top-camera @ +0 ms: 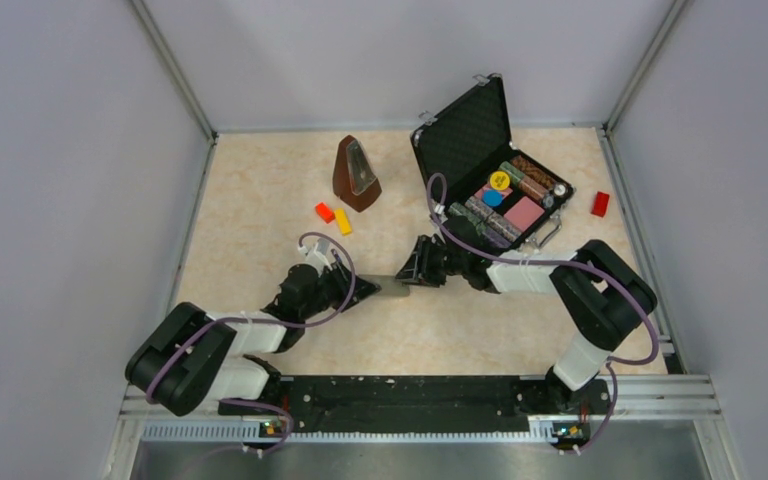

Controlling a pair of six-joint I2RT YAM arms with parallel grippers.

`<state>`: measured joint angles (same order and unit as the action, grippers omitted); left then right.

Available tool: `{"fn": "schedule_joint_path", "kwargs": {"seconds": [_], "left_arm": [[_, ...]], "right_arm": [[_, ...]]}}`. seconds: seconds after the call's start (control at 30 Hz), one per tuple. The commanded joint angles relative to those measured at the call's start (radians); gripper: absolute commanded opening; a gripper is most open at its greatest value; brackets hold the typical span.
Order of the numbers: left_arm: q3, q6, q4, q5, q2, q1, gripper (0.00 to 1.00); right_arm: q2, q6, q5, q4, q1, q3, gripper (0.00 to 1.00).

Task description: Load the batteries into the remote control

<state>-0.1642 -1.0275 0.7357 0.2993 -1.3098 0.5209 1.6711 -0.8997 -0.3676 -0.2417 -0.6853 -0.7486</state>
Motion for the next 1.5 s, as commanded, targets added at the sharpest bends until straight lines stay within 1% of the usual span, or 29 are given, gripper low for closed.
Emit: {"fn": "schedule_joint_path", "kwargs": {"seconds": [0.0,0.27,0.8,1.07,1.2,1.37,1.47], "left_arm": [[0.017,0.099,-0.216,-0.02,-0.056,0.002,0.0],[0.007,0.101,-0.22,-0.011,-0.068,0.001,0.0],[-0.014,0.096,-0.239,-0.004,-0.087,-0.005,0.0],[-0.015,0.113,-0.235,0.016,-0.092,-0.005,0.0],[-0.02,0.119,-0.224,0.037,-0.107,-0.006,0.0],[-0.023,0.117,-0.202,0.048,-0.131,-0.006,0.0],[-0.026,0.114,-0.195,0.052,-0.14,-0.006,0.0]], "right_arm": [[0.006,0.027,0.016,-0.016,-0.012,-0.039,0.38],[0.028,0.042,-0.006,-0.012,-0.013,-0.041,0.39],[0.037,0.071,-0.002,0.009,-0.026,-0.023,0.39],[0.083,0.064,-0.034,-0.006,-0.026,-0.031,0.39],[0.11,0.036,-0.102,-0.076,-0.019,-0.002,0.39],[0.139,-0.022,-0.207,-0.254,0.013,0.064,0.4],[0.16,-0.045,-0.263,-0.337,0.013,0.076,0.4]]}}
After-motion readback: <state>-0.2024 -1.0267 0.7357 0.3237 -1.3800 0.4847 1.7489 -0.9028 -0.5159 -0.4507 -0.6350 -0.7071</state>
